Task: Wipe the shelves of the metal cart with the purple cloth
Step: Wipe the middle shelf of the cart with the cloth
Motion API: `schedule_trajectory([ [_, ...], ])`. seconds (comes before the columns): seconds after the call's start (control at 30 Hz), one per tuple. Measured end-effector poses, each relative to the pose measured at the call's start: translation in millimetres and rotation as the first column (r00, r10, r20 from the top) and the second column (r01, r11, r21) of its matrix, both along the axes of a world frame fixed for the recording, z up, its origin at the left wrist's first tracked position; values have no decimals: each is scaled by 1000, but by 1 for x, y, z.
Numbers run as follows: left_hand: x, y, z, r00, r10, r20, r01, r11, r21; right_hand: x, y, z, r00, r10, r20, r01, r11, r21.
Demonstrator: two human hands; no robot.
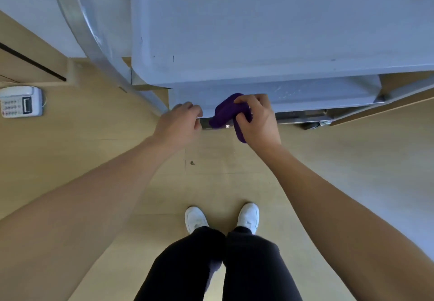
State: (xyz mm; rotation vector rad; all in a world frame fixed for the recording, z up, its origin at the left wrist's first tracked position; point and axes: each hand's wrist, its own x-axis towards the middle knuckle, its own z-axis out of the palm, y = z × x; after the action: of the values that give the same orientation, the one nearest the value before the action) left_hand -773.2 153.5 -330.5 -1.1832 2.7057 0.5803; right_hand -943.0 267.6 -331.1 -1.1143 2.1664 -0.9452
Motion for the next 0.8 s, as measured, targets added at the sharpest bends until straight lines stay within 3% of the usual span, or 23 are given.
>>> schedule_trajectory([
  [0.3, -12, -52, -91, 996, -35, -78, 15, 970, -242, -17, -76, -73, 996, 17, -91, -39, 970, -239],
  [0.4, -15, -55, -120, 994, -51, -97, 17, 946, -325, -29, -92, -98, 954, 90, -288, -182, 933, -311],
  [0.5, -16, -57, -149, 980, -16, -197, -55, 935, -349, -38, -98, -128, 799, 162, -579, -342, 915, -214],
  [0.57, -18, -56, -164, 952, -17, -305, -106, 918, -383, -43, -97, -143, 720, 160, -676, -373, 910, -182],
  [0.8, -37, -53, -182, 851, -114, -513, -141, 891, -431, -56, -95, -171, 735, 134, -665, -379, 894, -240],
])
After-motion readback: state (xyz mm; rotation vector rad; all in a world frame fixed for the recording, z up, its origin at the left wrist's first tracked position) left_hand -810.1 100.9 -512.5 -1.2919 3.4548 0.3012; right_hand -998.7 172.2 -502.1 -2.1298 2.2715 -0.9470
